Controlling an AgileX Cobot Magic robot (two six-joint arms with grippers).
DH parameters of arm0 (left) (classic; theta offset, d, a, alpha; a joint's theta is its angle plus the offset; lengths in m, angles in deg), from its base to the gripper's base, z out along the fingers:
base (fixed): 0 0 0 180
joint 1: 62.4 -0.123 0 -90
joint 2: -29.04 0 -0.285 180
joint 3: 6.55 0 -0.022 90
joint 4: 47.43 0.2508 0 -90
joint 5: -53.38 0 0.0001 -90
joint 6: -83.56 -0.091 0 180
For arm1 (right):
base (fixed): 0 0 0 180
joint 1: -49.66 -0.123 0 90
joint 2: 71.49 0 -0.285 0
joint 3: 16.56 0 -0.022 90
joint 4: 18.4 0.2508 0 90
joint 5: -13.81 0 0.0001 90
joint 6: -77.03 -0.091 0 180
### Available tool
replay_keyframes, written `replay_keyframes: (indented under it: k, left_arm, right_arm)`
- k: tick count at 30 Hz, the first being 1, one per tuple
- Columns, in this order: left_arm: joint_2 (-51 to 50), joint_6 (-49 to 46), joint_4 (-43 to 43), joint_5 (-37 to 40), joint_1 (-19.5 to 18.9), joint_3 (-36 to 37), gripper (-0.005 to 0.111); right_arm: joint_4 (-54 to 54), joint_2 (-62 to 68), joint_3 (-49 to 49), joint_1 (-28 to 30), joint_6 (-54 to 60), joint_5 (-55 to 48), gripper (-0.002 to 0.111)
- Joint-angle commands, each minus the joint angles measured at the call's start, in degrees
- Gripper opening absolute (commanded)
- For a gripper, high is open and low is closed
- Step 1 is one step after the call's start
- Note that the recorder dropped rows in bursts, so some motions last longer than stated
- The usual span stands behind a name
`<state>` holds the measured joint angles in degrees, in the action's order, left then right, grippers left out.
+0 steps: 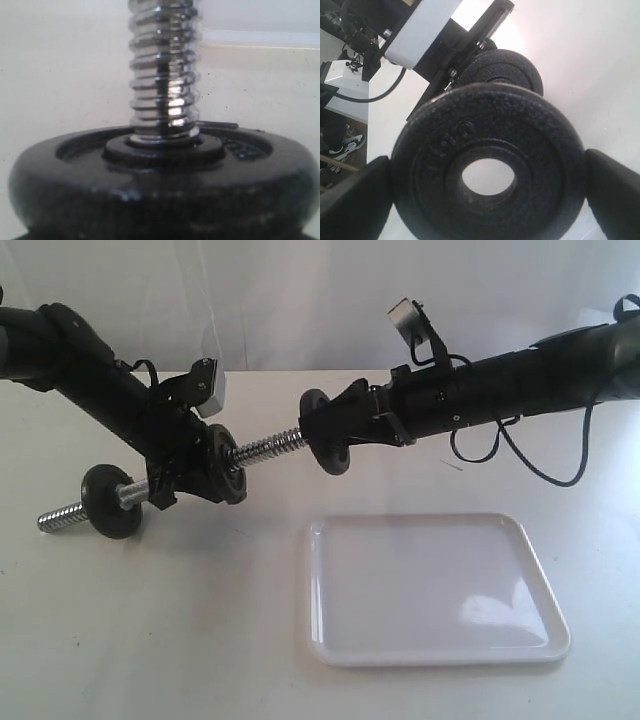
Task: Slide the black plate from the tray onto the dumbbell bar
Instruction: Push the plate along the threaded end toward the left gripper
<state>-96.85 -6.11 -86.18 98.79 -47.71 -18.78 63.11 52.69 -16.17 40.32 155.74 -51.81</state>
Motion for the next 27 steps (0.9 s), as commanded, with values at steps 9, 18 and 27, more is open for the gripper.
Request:
replay_keyframes:
  k: [9,18,27]
  left_arm:
    - [3.8,-0.3,-8.3,2.2,0.0,-1.2,0.000]
    - [3.8,-0.3,-8.3,2.2,0.0,-1.2,0.000]
    - [3.8,-0.7,-8.2,2.2,0.0,-1.2,0.000]
  right_arm:
    - [5.6,3.0,-0.4,0.9,3.8,-2.4,0.000]
    - [10.4,5.4,-0.5,1.7,7.1,-4.3,0.000]
    - [11.0,7.5,-2.6,1.7,7.6,-4.3,0.000]
